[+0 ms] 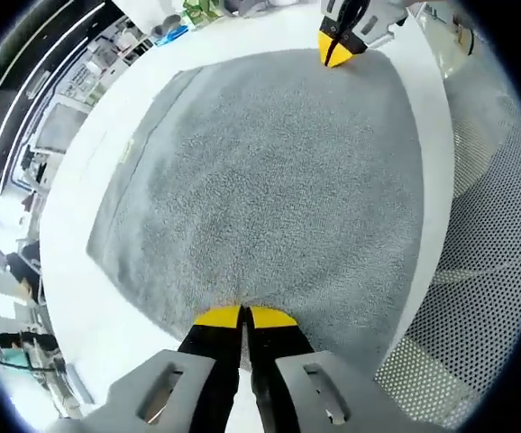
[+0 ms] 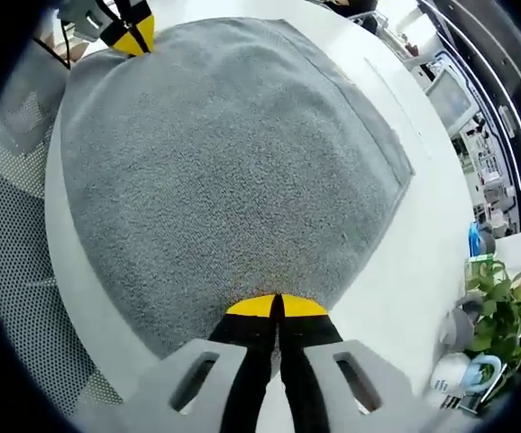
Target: Fold the towel on the table until its edges align and the towel forms a compact rectangular stack.
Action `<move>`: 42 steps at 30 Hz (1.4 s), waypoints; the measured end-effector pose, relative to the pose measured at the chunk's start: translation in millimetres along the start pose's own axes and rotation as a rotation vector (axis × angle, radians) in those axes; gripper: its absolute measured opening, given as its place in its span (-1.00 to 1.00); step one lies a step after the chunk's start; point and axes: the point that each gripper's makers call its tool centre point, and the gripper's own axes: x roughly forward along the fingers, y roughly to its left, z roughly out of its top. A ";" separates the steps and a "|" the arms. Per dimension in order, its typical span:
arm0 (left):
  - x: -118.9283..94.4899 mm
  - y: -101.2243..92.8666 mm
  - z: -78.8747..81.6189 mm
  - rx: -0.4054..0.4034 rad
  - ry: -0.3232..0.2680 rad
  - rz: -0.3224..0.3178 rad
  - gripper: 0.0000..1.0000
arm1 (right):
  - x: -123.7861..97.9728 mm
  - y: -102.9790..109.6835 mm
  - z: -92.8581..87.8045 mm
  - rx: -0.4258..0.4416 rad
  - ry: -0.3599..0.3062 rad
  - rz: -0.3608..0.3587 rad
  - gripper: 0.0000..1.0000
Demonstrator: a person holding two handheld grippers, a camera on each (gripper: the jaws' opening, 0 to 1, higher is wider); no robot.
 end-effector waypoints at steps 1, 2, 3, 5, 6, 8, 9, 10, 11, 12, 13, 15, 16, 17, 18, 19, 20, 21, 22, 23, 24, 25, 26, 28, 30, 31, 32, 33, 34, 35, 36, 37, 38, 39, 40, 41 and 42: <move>0.3 0.3 0.1 -0.011 0.003 -0.007 -0.97 | -0.4 0.5 -0.4 0.001 -0.001 0.002 -1.00; 0.6 1.0 0.5 -0.026 0.000 -0.014 -0.97 | -0.8 1.0 -0.9 0.003 -0.002 0.003 -1.00; 0.4 1.1 0.2 -0.037 -0.007 -0.017 -0.97 | -0.8 1.7 -1.7 0.008 -0.005 0.004 -1.00; 0.1 1.2 -0.5 -0.060 -0.029 -0.018 -0.97 | -1.4 2.9 -2.2 0.010 -0.007 0.003 -1.00; 0.0 1.1 -0.7 -0.065 -0.034 -0.021 -0.97 | -1.8 3.5 -2.5 0.015 -0.004 0.002 -1.00; 0.7 0.6 0.4 -0.069 -0.030 -0.027 -0.97 | -2.9 6.5 -3.0 0.013 0.010 -0.001 -1.00; 0.7 0.0 0.4 -0.063 -0.025 -0.030 -0.97 | -3.0 7.6 -3.8 0.013 0.016 -0.005 -1.00; 0.7 -0.4 0.7 -0.054 -0.024 -0.029 -0.97 | -3.3 7.8 -4.3 0.014 0.020 -0.008 -1.00; 0.6 -0.5 0.7 -0.047 -0.025 -0.028 -0.97 | -3.4 8.4 -4.9 0.014 0.023 -0.013 -1.00; 0.6 -0.8 0.6 -0.045 -0.027 -0.027 -0.97 | -3.7 8.5 -5.2 0.015 0.024 -0.017 -1.00; 0.5 -0.7 0.6 -0.043 -0.031 -0.029 -0.97 | -4.5 9.1 -5.8 0.018 0.025 -0.020 -1.00; 0.8 -0.3 0.3 -0.043 -0.035 -0.034 -0.97 | -6.0 10.5 -6.8 0.025 0.025 -0.020 -1.00; 0.5 0.2 0.5 -0.044 -0.036 -0.041 -0.97 | -6.2 10.8 -7.0 0.029 0.024 -0.019 -1.00; 0.4 0.3 0.6 -0.043 -0.037 -0.048 -0.97 | -6.7 11.4 -7.5 0.037 0.022 -0.016 -1.00; 0.2 0.0 0.6 -0.035 -0.038 -0.059 -0.97 | -7.2 12.4 -8.4 0.059 0.017 -0.012 -1.00; 0.1 -0.3 0.7 -0.027 -0.041 -0.067 -0.96 | -7.8 12.7 -8.8 0.072 0.011 -0.011 -1.00; 0.4 -0.6 0.4 -0.015 -0.046 -0.078 -0.96 | -8.3 12.9 -9.0 0.095 0.001 -0.011 -1.00; 0.5 -0.4 0.3 -0.009 -0.048 -0.086 -0.96 | -8.2 13.2 -9.1 0.121 -0.006 -0.012 -1.00; 0.5 -0.3 0.3 0.000 -0.050 -0.099 -0.96 | -8.2 12.9 -9.4 0.153 -0.013 -0.013 -1.00; 0.5 -0.1 0.4 0.003 -0.052 -0.107 -0.96 | -8.8 13.0 -9.6 0.165 -0.013 -0.011 -1.00; 0.7 -0.3 0.4 0.007 -0.052 -0.118 -0.96 | -9.5 13.9 -10.0 0.177 -0.009 -0.006 -1.00; 0.8 -0.2 0.5 0.007 -0.052 -0.125 -0.96 | -9.5 14.8 -10.2 0.179 -0.007 -0.003 -1.00; 0.5 -0.3 0.7 0.006 -0.050 -0.135 -0.96 | -9.8 16.1 -10.6 0.178 -0.002 -0.001 -1.00; 0.8 -0.4 0.8 0.002 -0.045 -0.147 -0.96 | -9.9 18.0 -10.8 0.153 0.003 -0.003 -1.00; 1.0 -1.5 0.4 0.009 -0.044 -0.153 -0.96 | -10.1 17.8 -10.5 0.140 0.012 0.002 -1.00; 0.9 -1.9 0.2 0.020 -0.047 -0.152 -0.96 | -9.6 17.3 -10.2 0.139 0.016 0.007 -1.00; 0.5 -2.4 -0.2 0.029 -0.053 -0.151 -0.96 | -9.5 16.7 -10.2 0.146 0.022 0.015 -1.00; 0.2 -2.7 -0.6 0.032 -0.057 -0.149 -0.96 | -9.1 16.4 -10.1 0.154 0.026 0.021 -1.00; 0.3 -2.6 -1.1 0.031 -0.064 -0.146 -0.96 | -9.0 16.2 -10.2 0.164 0.029 0.028 -1.00; 0.3 -2.5 -1.1 0.031 -0.069 -0.144 -0.96 | -8.9 16.2 -10.2 0.167 0.030 0.029 -1.00; 0.1 -2.2 -0.8 0.026 -0.074 -0.142 -0.96 | -9.0 16.8 -10.5 0.174 0.030 0.030 -1.00; 0.0 -2.0 -0.6 0.021 -0.078 -0.141 -0.96 | -9.5 17.4 -10.6 0.173 0.030 0.030 -1.00; 0.3 -1.6 -0.5 0.011 -0.082 -0.140 -0.96 | -9.6 17.7 -10.6 0.171 0.029 0.029 -1.00; 0.2 -1.4 -0.7 -0.005 -0.089 -0.138 -0.96 | -9.6 18.1 -10.6 0.162 0.029 0.026 -1.00; 0.1 -1.2 -0.8 -0.015 -0.093 -0.137 -0.96 | -9.7 18.5 -10.7 0.154 0.027 0.024 -1.00; 0.0 -1.1 -1.0 -0.025 -0.100 -0.134 -0.96 | -10.0 18.5 -10.7 0.150 0.024 0.022 -1.00; 0.4 -1.2 -1.0 -0.033 -0.103 -0.133 -0.96 | -10.2 18.4 -10.6 0.154 0.023 0.024 -1.00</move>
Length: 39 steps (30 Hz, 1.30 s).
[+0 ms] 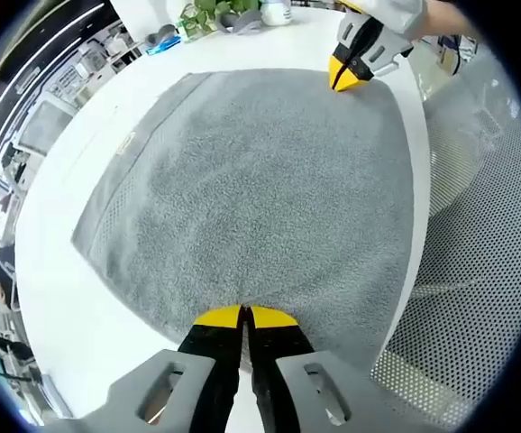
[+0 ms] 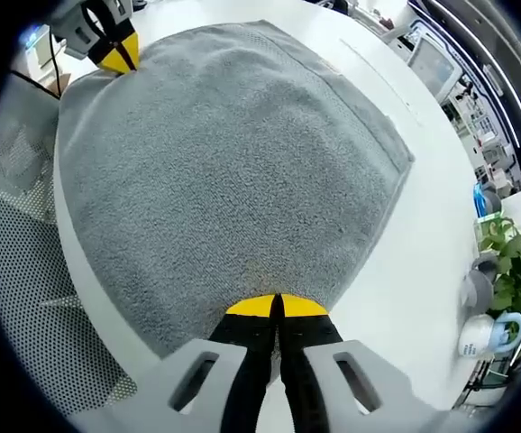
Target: Fold the towel on the table until its edges align and the towel forms a compact rectangular stack.
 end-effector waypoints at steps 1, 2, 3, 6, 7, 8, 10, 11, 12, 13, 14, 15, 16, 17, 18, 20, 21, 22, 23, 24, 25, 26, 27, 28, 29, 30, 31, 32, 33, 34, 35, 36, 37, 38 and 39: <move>0.1 0.0 0.0 -0.006 -0.004 0.003 -0.96 | -0.1 0.2 -0.3 0.013 -0.001 0.004 -1.00; 0.2 0.1 0.2 -0.009 -0.005 0.005 -0.96 | -0.1 0.1 -0.4 0.019 -0.004 0.006 -1.00; 0.2 -0.2 0.2 -0.006 -0.007 0.008 -0.96 | 0.0 -0.9 -0.4 0.030 -0.009 0.007 -1.00; -0.2 0.0 0.2 0.004 -0.018 0.009 -0.96 | -0.4 -0.8 -0.8 0.039 -0.023 0.008 -1.00; -0.5 0.2 -0.1 0.007 -0.025 0.004 -0.96 | -0.1 -0.9 -0.9 0.040 -0.028 0.008 -1.00; -0.5 0.8 -0.2 0.006 -0.033 -0.005 -0.96 | -0.4 -0.8 -1.2 0.049 -0.031 0.016 -1.00; -0.3 1.5 -0.1 0.010 -0.047 -0.036 -0.96 | -0.9 -0.4 -1.5 0.071 -0.038 0.025 -1.00; -0.2 1.8 0.0 0.014 -0.051 -0.053 -0.96 | -0.7 -0.5 -1.7 0.086 -0.047 0.028 -1.00; -0.3 1.9 0.1 0.009 -0.052 -0.064 -0.96 | -0.9 -0.5 -1.9 0.100 -0.058 0.028 -1.00; -0.1 2.1 0.4 0.003 -0.050 -0.072 -0.96 | -1.2 -0.3 -2.1 0.107 -0.064 0.028 -1.00; 0.1 2.1 0.9 0.000 -0.046 -0.076 -0.96 | -1.5 0.0 -2.5 0.109 -0.069 0.030 -1.00; 0.1 1.1 0.9 0.005 -0.040 -0.076 -0.96 | -1.7 1.2 -3.0 0.117 -0.073 0.039 -1.00; 0.6 0.2 0.9 0.024 -0.027 -0.070 -0.96 | -2.2 2.2 -3.6 0.125 -0.075 0.047 -1.00; 0.7 -0.1 1.0 0.037 -0.019 -0.065 -0.96 | -3.2 3.8 -4.7 0.142 -0.079 0.056 -1.00; 0.4 -1.0 1.4 0.057 -0.004 -0.058 -0.96 | -3.5 4.0 -5.2 0.149 -0.085 0.059 -1.00; 0.7 -1.4 1.7 0.081 0.011 -0.054 -0.96 | -3.7 4.3 -5.3 0.165 -0.101 0.060 -1.00; 0.9 -1.0 1.9 0.084 0.016 -0.054 -0.96 | -4.3 4.9 -5.6 0.163 -0.109 0.060 -1.00; 0.7 -0.2 1.7 0.080 0.018 -0.054 -0.96 | -4.6 5.5 -5.6 0.160 -0.115 0.062 -1.00; 0.6 1.0 1.0 0.069 0.021 -0.051 -0.96 | -4.8 6.4 -5.8 0.161 -0.117 0.064 -1.00; 0.7 1.8 0.6 0.067 0.023 -0.046 -0.96 | -5.4 8.3 -5.7 0.158 -0.118 0.071 -1.00; 0.8 2.6 0.5 0.065 0.027 -0.040 -0.96 | -6.4 10.2 -5.6 0.155 -0.116 0.076 -1.00; 1.0 3.0 0.7 0.069 0.036 -0.027 -0.96 | -7.2 12.7 -5.6 0.149 -0.115 0.077 -1.00; 1.2 3.2 0.9 0.084 0.046 -0.018 -0.96 | -7.3 13.6 -5.5 0.142 -0.116 0.073 -1.00; 1.5 3.2 1.1 0.091 0.051 -0.015 -0.96 | -7.3 13.9 -5.5 0.136 -0.117 0.066 -1.00; 1.6 3.4 1.2 0.096 0.055 -0.013 -0.96 | -6.8 14.2 -5.4 0.129 -0.118 0.057 -1.00; 1.4 3.5 1.2 0.100 0.058 -0.010 -0.96 | -6.8 14.3 -5.4 0.126 -0.118 0.053 -1.00; 1.3 3.9 1.1 0.103 0.059 -0.006 -0.96 | -7.1 14.6 -5.4 0.125 -0.119 0.049 -1.00; 1.5 5.3 0.8 0.102 0.058 0.005 -0.96 | -7.6 15.1 -5.5 0.125 -0.119 0.048 -1.00; 1.7 6.1 0.8 0.102 0.057 0.015 -0.96 | -8.2 16.2 -5.5 0.129 -0.118 0.052 -1.00; 1.7 7.6 0.5 0.100 0.053 0.036 -0.96 | -8.8 17.4 -5.7 0.131 -0.118 0.056 -1.00; 1.8 8.8 0.8 0.099 0.048 0.052 -0.96 | -9.1 18.3 -6.0 0.133 -0.120 0.057 -1.00; 2.4 10.9 1.2 0.099 0.040 0.082 -0.96 | -9.6 19.4 -6.4 0.136 -0.126 0.056 -1.00; 2.5 11.5 1.8 0.106 0.033 0.099 -0.96 | -10.1 19.9 -6.3 0.141 -0.133 0.053 -1.00; 2.3 11.7 2.8 0.134 0.019 0.122 -0.96 | -10.2 20.0 -6.3 0.145 -0.139 0.051 -1.00; 1.9 11.4 3.6 0.169 0.007 0.129 -0.96 | -10.2 19.8 -6.6 0.147 -0.145 0.049 -1.00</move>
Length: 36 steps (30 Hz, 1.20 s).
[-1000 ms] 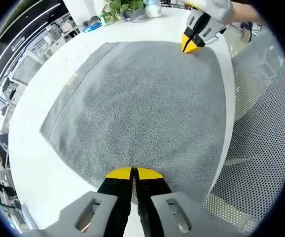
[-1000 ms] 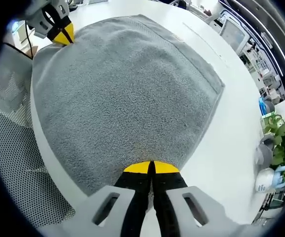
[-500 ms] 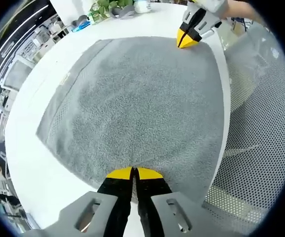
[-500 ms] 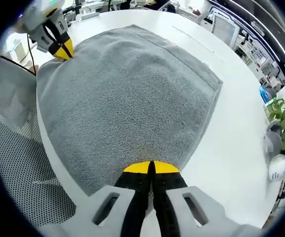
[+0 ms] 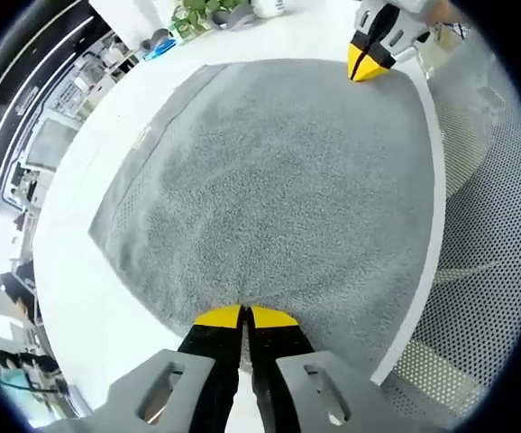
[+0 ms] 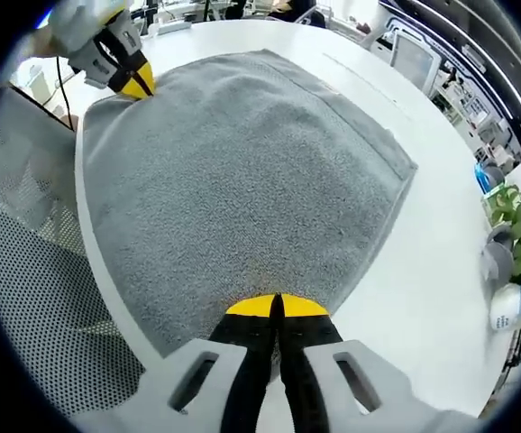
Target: Fold the towel on the table until its edges align and the towel forms a compact rectangular stack.
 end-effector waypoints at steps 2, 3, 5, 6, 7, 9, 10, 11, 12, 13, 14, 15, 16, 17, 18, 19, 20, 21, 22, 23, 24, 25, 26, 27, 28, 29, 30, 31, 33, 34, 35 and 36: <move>-0.5 -2.0 0.8 0.082 -0.041 -0.011 -0.96 | -0.1 -0.2 0.0 0.001 -0.016 -0.002 -1.00; -0.6 -1.3 -1.0 -0.016 -0.060 -0.018 -0.96 | -0.1 -0.4 0.3 0.004 -0.024 0.002 -1.00; -0.2 1.5 -1.9 -0.107 -0.075 -0.033 -0.96 | 0.2 0.6 0.9 -0.001 -0.029 0.015 -1.00; -0.3 2.1 -2.1 -0.123 -0.084 -0.038 -0.96 | 0.5 1.1 0.7 -0.003 -0.028 0.020 -1.00; -0.9 3.1 -2.4 -0.117 -0.082 -0.034 -0.96 | 0.4 1.9 0.5 -0.007 -0.026 0.023 -1.00; -0.6 2.1 -1.8 -0.118 -0.079 -0.026 -0.96 | -0.1 4.1 0.6 -0.043 -0.024 0.018 -1.00; -0.4 1.1 -1.3 -0.100 -0.072 -0.017 -0.96 | 0.2 5.2 0.4 -0.060 -0.021 0.014 -1.00; -0.6 0.7 -0.8 -0.086 -0.064 -0.013 -0.96 | 0.1 5.8 0.4 -0.072 -0.017 0.012 -1.00; -0.6 0.7 -0.6 -0.061 -0.050 -0.011 -0.96 | 0.1 5.7 0.7 -0.093 -0.015 0.007 -1.00; 0.0 0.6 -0.3 -0.053 -0.043 -0.011 -0.96 | 0.2 5.7 0.7 -0.100 -0.014 0.007 -1.00; 0.1 0.6 -0.1 -0.052 -0.039 -0.011 -0.96 | 0.3 5.3 0.7 -0.103 -0.016 0.007 -1.00; 0.1 0.9 -0.8 -0.050 -0.039 -0.010 -0.96 | 0.3 4.9 0.7 -0.101 -0.018 0.007 -1.00; 0.0 1.1 -1.0 -0.049 -0.040 -0.010 -0.96 | 0.1 4.6 0.6 -0.097 -0.025 0.007 -1.00; -0.2 1.1 -1.7 -0.050 -0.046 -0.010 -0.96 | -0.3 4.3 0.1 -0.090 -0.040 0.007 -1.00; -0.4 1.5 -1.9 -0.055 -0.052 -0.010 -0.96 | -0.8 4.4 -0.1 -0.087 -0.050 0.007 -1.00; -0.3 2.1 -2.4 -0.069 -0.059 -0.011 -0.96 | -1.0 4.3 -0.1 -0.084 -0.063 0.009 -1.00; -0.2 2.2 -2.3 -0.077 -0.062 -0.012 -0.96 | -1.4 4.5 -0.1 -0.083 -0.071 0.012 -1.00; -1.2 1.7 -1.7 -0.077 -0.063 -0.013 -0.96 | -1.5 4.2 0.1 -0.078 -0.078 0.017 -1.00; -1.2 1.6 -1.6 -0.076 -0.062 -0.013 -0.96 | -1.0 3.8 0.6 -0.055 -0.090 0.026 -1.00; -0.9 1.4 -1.6 -0.074 -0.062 -0.012 -0.96 | -0.8 3.8 0.9 -0.029 -0.098 0.033 -1.00; -1.0 1.4 -1.6 -0.072 -0.061 -0.010 -0.96 | -0.7 3.4 1.2 0.007 -0.109 0.039 -1.00; -1.1 1.4 -1.7 -0.071 -0.065 -0.009 -0.96 | -0.7 3.1 1.3 0.029 -0.117 0.042 -1.00; -1.3 1.7 -1.8 -0.078 -0.070 -0.008 -0.96 | -1.9 2.8 1.3 0.048 -0.125 0.051 -1.00; -1.5 2.1 -2.1 -0.096 -0.077 -0.009 -0.96 | -2.0 2.5 1.3 0.060 -0.130 0.057 -1.00; -1.5 2.3 -2.0 -0.129 -0.088 -0.013 -0.96 | -2.2 2.1 1.5 0.079 -0.141 0.066 -1.00; -1.7 2.6 -1.8 -0.164 -0.099 -0.017 -0.96 | -2.2 2.0 1.6 0.102 -0.149 0.073 -1.00; -2.2 3.3 -2.3 -0.177 -0.112 -0.022 -0.96 | -2.8 2.1 1.5 0.129 -0.155 0.083 -1.00; -1.6 4.1 -3.2 -0.178 -0.115 -0.025 -0.96 | -2.8 1.9 1.6 0.145 -0.160 0.089 -1.00; -2.3 3.0 -2.4 -0.259 -0.126 -0.049 -0.95 | -2.8 0.9 2.2 0.176 -0.160 0.110 -1.00; -3.8 2.5 -0.7 -0.343 -0.151 -0.086 -0.94 | -2.8 1.5 2.5 0.211 -0.159 0.117 -1.00; -4.4 4.1 -0.5 -0.400 -0.174 -0.102 -0.93 | -3.0 1.7 2.9 0.250 -0.166 0.123 -1.00; -7.1 6.4 -2.9 -0.490 -0.197 -0.117 -0.92 | -3.3 0.9 2.2 0.231 -0.167 0.124 -1.00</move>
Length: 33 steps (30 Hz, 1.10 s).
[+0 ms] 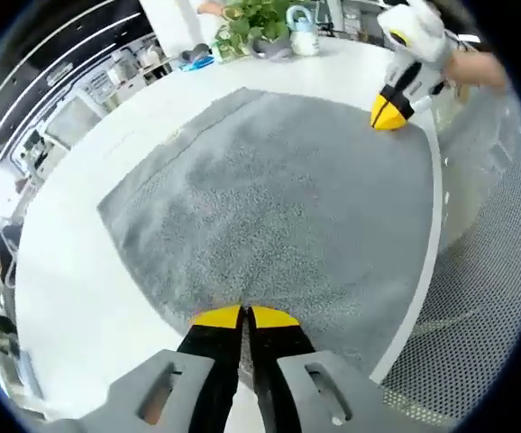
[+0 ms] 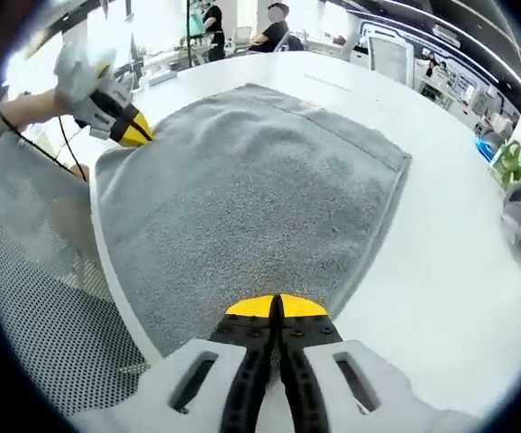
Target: Fold the towel on the table until its edges align and the towel forms a compact rectangular stack.
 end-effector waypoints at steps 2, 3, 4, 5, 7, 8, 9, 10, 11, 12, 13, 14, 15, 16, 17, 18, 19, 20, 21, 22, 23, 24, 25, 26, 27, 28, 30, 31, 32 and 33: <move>-10.4 0.8 4.6 -0.112 -0.071 -0.030 -0.88 | -1.2 2.3 -0.3 -0.058 0.007 0.022 -1.00; -16.2 1.0 7.0 -0.123 -0.102 -0.040 -0.87 | -3.4 2.6 -0.7 -0.059 0.011 0.026 -1.00; -22.4 2.4 9.1 -0.140 -0.127 -0.041 -0.87 | -6.9 3.1 -0.2 -0.041 0.011 0.032 -1.00; -33.9 3.7 8.7 -0.139 -0.143 -0.031 -0.86 | -9.9 6.5 0.9 -0.014 0.002 0.048 -1.00; -47.8 -1.8 3.8 -0.113 -0.139 -0.049 -0.82 | -15.5 10.2 2.3 -0.023 -0.009 0.069 -1.00; -52.2 -5.8 0.6 -0.101 -0.132 -0.059 -0.79 | -21.5 14.8 0.8 -0.041 -0.003 0.084 -0.99; -56.2 -12.9 -5.7 -0.077 -0.110 -0.073 -0.75 | -24.8 16.8 -1.2 -0.067 0.007 0.093 -0.91; -59.0 -17.4 -10.1 -0.047 -0.095 -0.080 -0.73 | -29.6 16.7 -3.2 -0.112 0.006 0.084 -0.82; -60.5 -21.5 -13.3 -0.016 -0.085 -0.084 -0.73 | -32.5 17.3 -4.6 -0.153 0.005 0.085 -0.73; -60.3 -27.4 -20.5 0.022 -0.060 -0.104 -0.72 | -36.0 19.1 -6.5 -0.202 -0.005 0.088 -0.71; -59.3 -31.8 -27.3 0.033 -0.030 -0.125 -0.66 | -39.3 23.0 -11.5 -0.220 0.009 0.110 -0.74; -57.8 -34.5 -35.1 0.052 0.008 -0.139 -0.63 | -42.5 24.9 -15.9 -0.230 0.021 0.115 -0.81; -56.9 -34.5 -38.8 0.077 0.026 -0.135 -0.62 | -45.5 27.1 -19.2 -0.257 0.030 0.126 -0.85; -55.6 -34.3 -39.2 0.094 0.028 -0.122 -0.62 | -48.0 28.0 -21.4 -0.282 0.036 0.127 -0.86; -55.0 -35.8 -38.8 0.096 0.029 -0.123 -0.62 | -52.2 28.5 -24.7 -0.341 0.043 0.121 -0.80; -55.2 -38.0 -37.1 0.093 0.025 -0.130 -0.62 | -54.3 28.6 -25.6 -0.371 0.039 0.111 -0.72; -55.0 -42.1 -34.4 0.091 0.019 -0.148 -0.62 | -58.1 33.4 -26.3 -0.427 0.023 0.119 -0.63; -54.6 -46.2 -33.2 0.088 0.022 -0.165 -0.61 | -60.0 37.1 -27.4 -0.453 0.012 0.123 -0.56; -54.3 -49.6 -33.4 0.096 0.030 -0.178 -0.59 | -61.3 39.7 -29.4 -0.456 0.004 0.112 -0.58; -53.9 -51.8 -35.4 0.133 0.048 -0.186 -0.58 | -62.1 43.4 -34.3 -0.514 0.034 0.136 -0.61; -53.0 -49.5 -36.7 0.196 0.067 -0.162 -0.58 | -61.4 42.1 -36.4 -0.583 0.068 0.123 -0.65; -52.7 -49.7 -37.2 0.222 0.077 -0.156 -0.58 | -59.1 42.1 -34.1 -0.597 0.062 0.110 -0.70; -53.0 -54.6 -37.7 0.240 0.085 -0.169 -0.58 | -56.6 47.2 -34.0 -0.587 0.058 0.134 -0.75; -52.8 -57.2 -36.6 0.234 0.081 -0.173 -0.58 | -55.0 49.2 -33.6 -0.579 0.059 0.144 -0.78; -52.3 -59.7 -36.3 0.231 0.080 -0.179 -0.58 | -52.9 54.3 -33.9 -0.556 0.056 0.175 -0.77; -51.4 -61.4 -36.8 0.232 0.083 -0.183 -0.58 | -51.9 58.8 -34.4 -0.521 0.050 0.202 -0.74; -50.5 -57.4 -44.1 0.266 0.124 -0.159 -0.59 | -50.5 65.4 -35.7 -0.460 0.039 0.251 -0.69; -50.3 -55.1 -46.2 0.274 0.133 -0.144 -0.60 | -49.2 60.8 -36.9 -0.463 0.055 0.232 -0.69; -50.3 -53.3 -46.7 0.275 0.125 -0.130 -0.61 | -48.5 57.3 -39.7 -0.482 0.070 0.220 -0.73; -51.2 -52.9 -47.0 0.267 0.117 -0.129 -0.61 | -48.2 54.6 -41.1 -0.500 0.078 0.210 -0.77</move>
